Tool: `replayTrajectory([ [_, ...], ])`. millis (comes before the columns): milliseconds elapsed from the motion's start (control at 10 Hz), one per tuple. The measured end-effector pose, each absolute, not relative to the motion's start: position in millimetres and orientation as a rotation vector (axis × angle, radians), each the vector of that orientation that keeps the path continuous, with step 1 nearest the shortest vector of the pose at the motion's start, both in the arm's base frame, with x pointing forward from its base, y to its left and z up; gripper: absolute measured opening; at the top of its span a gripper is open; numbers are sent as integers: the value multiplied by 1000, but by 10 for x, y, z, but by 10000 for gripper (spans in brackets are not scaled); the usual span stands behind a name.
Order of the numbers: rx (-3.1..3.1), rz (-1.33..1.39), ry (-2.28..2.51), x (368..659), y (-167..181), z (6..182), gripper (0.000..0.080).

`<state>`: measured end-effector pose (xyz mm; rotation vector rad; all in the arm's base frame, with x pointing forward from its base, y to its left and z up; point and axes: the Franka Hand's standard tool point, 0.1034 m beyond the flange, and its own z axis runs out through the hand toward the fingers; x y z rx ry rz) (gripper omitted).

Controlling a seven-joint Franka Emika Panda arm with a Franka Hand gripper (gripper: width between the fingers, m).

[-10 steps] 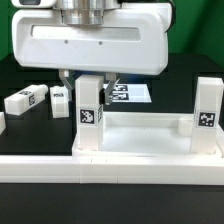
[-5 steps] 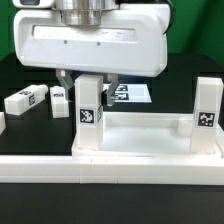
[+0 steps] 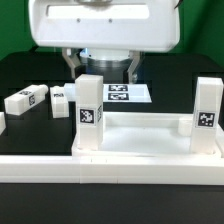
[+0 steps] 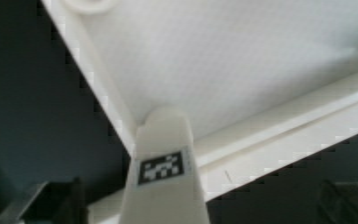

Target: Assemble desk

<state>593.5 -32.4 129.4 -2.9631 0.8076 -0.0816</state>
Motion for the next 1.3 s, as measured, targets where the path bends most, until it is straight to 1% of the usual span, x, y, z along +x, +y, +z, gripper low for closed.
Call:
replayTrajectory([
  [200, -2960, -89, 807, 5948, -272, 1326, 649],
  [700, -2961, -85, 808, 5938, -275, 1307, 649],
  [800, -2943, -82, 863, 5919, -262, 1306, 649],
  [1000, -2892, -46, 1002, 5750, -194, 1287, 649],
  [1100, -2887, -36, 1019, 5711, -181, 1275, 649],
  [1300, -2888, -35, 1018, 5716, -183, 1265, 649],
])
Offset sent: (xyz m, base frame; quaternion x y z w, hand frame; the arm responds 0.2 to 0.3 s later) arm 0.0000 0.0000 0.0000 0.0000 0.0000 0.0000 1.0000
